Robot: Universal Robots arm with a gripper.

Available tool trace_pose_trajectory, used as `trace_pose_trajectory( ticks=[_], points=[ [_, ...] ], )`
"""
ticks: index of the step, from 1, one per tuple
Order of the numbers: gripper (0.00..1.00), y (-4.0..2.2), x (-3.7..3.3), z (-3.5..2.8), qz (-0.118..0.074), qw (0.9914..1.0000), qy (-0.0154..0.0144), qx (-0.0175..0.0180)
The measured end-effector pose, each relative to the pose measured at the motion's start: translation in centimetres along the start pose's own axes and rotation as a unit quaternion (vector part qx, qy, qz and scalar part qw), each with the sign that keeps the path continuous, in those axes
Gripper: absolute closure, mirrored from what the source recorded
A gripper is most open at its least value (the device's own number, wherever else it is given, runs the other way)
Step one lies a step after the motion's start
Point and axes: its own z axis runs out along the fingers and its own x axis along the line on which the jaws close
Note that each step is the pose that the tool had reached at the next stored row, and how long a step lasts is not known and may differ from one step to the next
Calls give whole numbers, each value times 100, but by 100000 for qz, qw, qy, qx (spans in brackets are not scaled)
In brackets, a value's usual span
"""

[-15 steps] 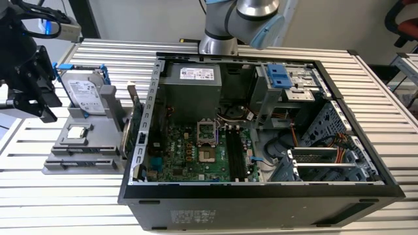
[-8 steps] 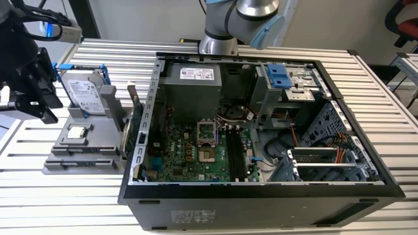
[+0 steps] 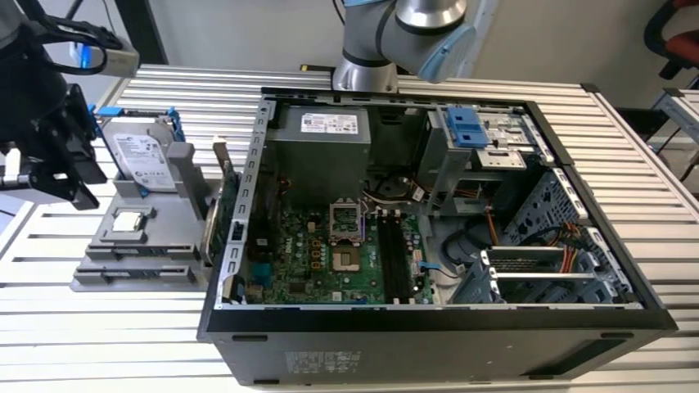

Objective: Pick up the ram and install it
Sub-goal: 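Pick up the ram and move it above insertion slot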

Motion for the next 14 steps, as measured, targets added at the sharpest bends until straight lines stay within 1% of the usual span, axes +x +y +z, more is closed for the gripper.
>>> trace_pose_trajectory(
  ticks=[7, 14],
  points=[
    [0, 5, 1, 49, 1, 100000, 3, 1],
    [0, 17, 1, 68, 0, 100000, 4, -1]
  ],
)
